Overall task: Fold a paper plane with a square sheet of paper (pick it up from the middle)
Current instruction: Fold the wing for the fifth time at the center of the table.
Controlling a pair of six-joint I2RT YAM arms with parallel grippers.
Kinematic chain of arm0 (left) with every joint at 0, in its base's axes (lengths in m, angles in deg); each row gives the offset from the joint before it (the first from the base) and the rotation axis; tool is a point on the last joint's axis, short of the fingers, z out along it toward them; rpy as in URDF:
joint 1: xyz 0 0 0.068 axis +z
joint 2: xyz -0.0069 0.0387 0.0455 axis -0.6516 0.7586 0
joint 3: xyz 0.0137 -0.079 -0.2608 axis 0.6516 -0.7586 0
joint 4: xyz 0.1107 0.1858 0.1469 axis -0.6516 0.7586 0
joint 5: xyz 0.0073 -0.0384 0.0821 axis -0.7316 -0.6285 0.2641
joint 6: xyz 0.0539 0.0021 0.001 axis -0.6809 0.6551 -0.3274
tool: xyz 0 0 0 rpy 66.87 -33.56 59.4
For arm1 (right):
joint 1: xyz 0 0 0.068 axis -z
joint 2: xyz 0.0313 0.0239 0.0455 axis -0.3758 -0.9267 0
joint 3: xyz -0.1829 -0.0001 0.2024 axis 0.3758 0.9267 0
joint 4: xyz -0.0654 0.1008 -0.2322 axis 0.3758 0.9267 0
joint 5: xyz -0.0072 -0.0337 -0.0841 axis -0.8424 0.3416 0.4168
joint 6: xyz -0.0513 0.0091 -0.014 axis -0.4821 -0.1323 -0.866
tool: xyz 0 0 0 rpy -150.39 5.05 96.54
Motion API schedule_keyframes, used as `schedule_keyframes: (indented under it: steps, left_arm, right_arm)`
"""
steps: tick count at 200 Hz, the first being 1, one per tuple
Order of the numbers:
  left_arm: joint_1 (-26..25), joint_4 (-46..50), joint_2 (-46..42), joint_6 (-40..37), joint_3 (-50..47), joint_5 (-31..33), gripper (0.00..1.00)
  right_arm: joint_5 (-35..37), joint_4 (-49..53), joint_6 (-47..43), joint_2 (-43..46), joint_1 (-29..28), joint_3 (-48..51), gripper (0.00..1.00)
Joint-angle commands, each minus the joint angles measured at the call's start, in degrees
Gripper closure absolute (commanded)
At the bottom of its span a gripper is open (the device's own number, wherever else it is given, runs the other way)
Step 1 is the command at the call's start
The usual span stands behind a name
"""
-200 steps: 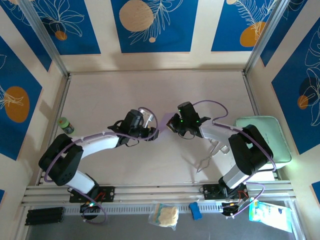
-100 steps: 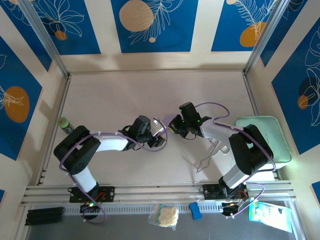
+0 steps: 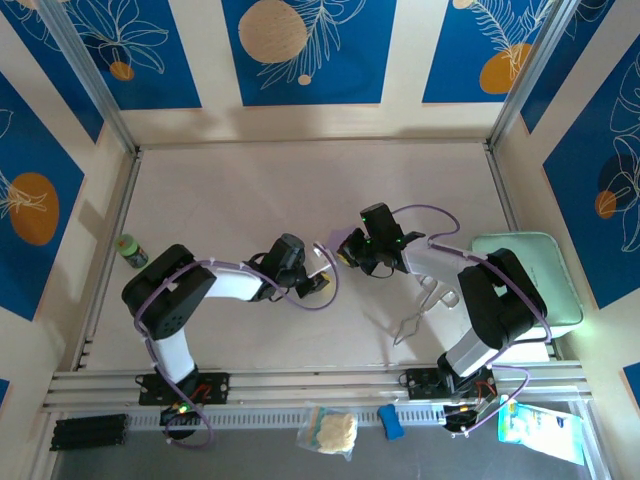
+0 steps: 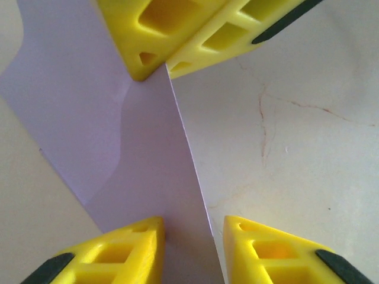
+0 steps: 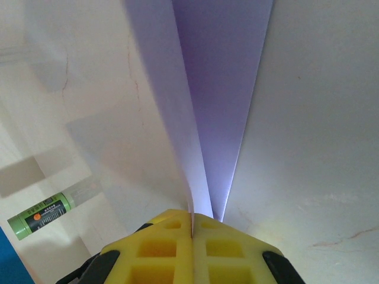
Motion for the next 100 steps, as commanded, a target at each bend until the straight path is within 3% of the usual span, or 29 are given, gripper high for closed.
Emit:
schedule_keyframes:
  steps: [1, 100]
  left_arm:
    - [0.1, -0.9, 0.9, -0.8, 1.1, -0.3, 0.70]
    - [1.5, -2.9, -1.1, 3.2, -0.7, -1.9, 0.77]
  right_arm:
    - [-1.6, 1.1, 0.4, -0.5, 0.3, -1.2, 1.00]
    - [-0.4, 3.6, 0.1, -0.7, 0.5, -1.2, 1.00]
